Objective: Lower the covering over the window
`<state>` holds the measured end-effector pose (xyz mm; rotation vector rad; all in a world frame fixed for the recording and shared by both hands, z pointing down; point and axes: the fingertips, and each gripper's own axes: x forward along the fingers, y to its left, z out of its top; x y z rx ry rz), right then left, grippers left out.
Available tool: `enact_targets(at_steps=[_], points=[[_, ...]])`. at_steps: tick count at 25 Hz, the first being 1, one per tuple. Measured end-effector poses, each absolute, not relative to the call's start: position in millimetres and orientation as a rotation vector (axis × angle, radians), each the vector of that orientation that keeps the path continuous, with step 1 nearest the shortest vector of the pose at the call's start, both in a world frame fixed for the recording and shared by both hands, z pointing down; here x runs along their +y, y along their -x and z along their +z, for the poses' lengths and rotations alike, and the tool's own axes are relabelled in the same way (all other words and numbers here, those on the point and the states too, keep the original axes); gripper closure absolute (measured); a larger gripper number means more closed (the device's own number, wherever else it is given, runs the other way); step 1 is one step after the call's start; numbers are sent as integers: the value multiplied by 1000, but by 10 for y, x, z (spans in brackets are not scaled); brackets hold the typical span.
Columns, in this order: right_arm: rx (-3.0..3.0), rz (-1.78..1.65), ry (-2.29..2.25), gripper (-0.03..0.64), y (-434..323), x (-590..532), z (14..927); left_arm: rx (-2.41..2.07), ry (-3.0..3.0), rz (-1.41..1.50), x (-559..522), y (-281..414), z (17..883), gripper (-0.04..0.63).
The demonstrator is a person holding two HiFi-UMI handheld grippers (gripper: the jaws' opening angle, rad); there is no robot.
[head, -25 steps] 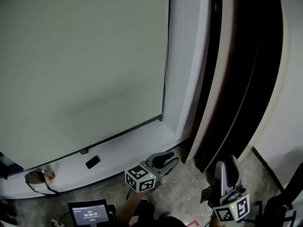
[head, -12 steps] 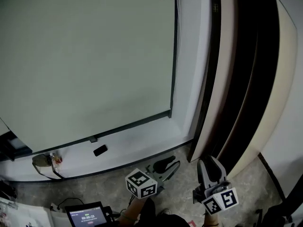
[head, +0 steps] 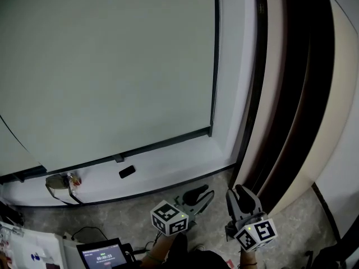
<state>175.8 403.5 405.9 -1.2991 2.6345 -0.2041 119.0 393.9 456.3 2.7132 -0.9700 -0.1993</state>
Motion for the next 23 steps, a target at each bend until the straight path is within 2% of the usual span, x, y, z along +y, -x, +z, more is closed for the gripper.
enact_targets(at_steps=[23], points=[[2743, -311, 1251, 497, -1617, 4037, 4399, -1022, -2664, -161, 3973, -1198, 4765, 499]])
